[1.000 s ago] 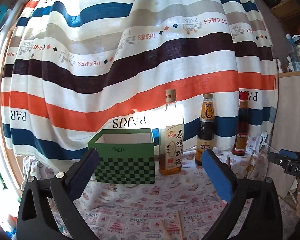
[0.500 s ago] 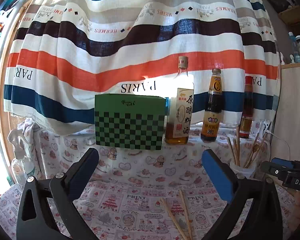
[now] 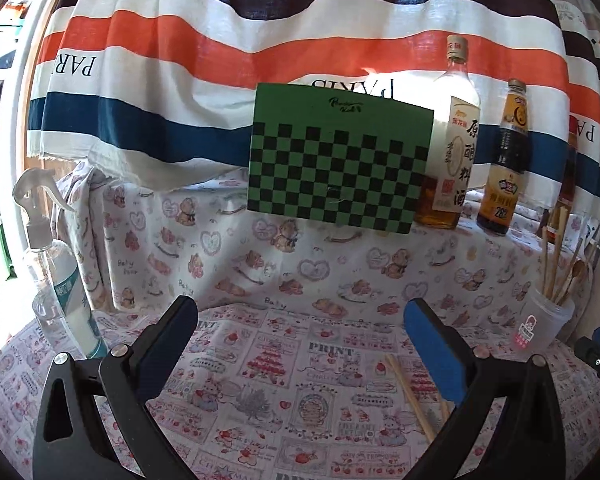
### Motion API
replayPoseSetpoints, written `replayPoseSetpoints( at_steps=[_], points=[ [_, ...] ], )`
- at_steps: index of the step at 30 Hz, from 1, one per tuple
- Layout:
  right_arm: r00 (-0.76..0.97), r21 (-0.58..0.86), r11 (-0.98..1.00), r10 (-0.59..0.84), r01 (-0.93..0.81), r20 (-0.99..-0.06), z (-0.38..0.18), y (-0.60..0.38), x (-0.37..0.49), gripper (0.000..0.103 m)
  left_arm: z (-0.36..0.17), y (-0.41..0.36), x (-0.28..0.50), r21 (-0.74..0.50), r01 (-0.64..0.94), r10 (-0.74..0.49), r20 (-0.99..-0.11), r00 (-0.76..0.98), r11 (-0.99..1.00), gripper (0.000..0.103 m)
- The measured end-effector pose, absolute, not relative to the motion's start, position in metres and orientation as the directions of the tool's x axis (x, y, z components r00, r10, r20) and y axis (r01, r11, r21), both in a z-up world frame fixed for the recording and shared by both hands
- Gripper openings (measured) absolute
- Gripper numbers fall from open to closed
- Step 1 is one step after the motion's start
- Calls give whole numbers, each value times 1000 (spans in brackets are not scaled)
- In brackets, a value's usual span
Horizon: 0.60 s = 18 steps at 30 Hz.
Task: Organize utensils
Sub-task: 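Move both tools back down over the last chopsticks on the cloth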
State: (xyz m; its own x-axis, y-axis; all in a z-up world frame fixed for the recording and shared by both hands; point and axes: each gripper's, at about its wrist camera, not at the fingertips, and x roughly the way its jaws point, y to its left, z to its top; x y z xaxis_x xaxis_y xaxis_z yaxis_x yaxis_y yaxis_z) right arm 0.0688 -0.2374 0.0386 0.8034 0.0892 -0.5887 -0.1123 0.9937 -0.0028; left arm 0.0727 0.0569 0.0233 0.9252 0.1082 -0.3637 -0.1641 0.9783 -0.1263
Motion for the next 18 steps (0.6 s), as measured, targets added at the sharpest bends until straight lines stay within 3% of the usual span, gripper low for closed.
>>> replayPoseSetpoints(
  at_steps=[8,18],
  points=[
    [753,26,989,125,-142,-646,19,-230,79,68,0,64,96,-169,-133,38,-472,881,977,102],
    [704,70,990,139,-126,-696,16,-227,83,68,-15,65,104,-190,-122,9,-506,862,974,102]
  ],
)
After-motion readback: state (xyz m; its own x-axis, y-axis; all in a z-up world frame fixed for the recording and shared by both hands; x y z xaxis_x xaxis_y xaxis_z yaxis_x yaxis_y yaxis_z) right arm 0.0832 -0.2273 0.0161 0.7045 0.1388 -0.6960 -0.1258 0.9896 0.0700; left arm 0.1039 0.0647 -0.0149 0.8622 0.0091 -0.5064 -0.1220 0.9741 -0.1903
